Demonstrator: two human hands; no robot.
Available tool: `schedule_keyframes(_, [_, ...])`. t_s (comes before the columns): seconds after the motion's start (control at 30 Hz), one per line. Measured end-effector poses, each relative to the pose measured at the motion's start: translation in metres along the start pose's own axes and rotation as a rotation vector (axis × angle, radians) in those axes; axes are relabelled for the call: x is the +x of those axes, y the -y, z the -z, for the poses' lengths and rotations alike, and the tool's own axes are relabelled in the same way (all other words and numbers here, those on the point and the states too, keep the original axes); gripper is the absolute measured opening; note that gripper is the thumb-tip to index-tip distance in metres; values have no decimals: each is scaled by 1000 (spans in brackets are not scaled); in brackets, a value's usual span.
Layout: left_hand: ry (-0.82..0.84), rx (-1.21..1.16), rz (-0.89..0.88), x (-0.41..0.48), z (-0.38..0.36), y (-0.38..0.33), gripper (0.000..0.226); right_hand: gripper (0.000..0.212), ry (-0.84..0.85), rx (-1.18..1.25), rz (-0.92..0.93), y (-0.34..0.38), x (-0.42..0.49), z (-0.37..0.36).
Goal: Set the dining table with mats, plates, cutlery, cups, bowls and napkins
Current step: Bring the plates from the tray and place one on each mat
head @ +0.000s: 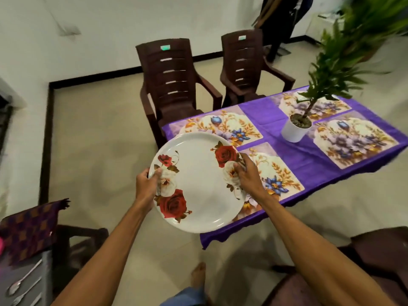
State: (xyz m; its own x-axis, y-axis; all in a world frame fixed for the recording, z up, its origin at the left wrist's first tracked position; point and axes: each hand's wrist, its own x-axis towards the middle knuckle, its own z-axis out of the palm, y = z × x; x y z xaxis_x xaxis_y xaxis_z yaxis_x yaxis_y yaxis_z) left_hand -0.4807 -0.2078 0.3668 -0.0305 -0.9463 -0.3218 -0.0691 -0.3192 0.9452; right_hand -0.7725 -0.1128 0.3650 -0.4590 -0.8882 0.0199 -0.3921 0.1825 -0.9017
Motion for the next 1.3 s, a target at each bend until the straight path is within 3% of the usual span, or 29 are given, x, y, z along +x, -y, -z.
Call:
schedule_keyframes(0.2, [72, 32, 47, 36, -75, 15, 21, 35, -59, -119, -132, -33, 34, 47])
schedule_keyframes(0.5, [-3, 198, 104, 55, -165, 63, 28, 38, -46, -225, -272, -103, 75, 87])
schedule_keyframes(0.7, [-105, 393, 168, 51, -217, 79, 27, 36, 24, -272, -242, -151, 117, 117])
schedule_keyframes(1.07, [-300, 498, 184, 36, -251, 86, 21, 38, 275, -350, -233, -195, 165, 131])
schedule_keyframes(1.3, [-386, 526, 212, 33, -249, 93, 23, 39, 301, -373, -254, -197, 163, 119])
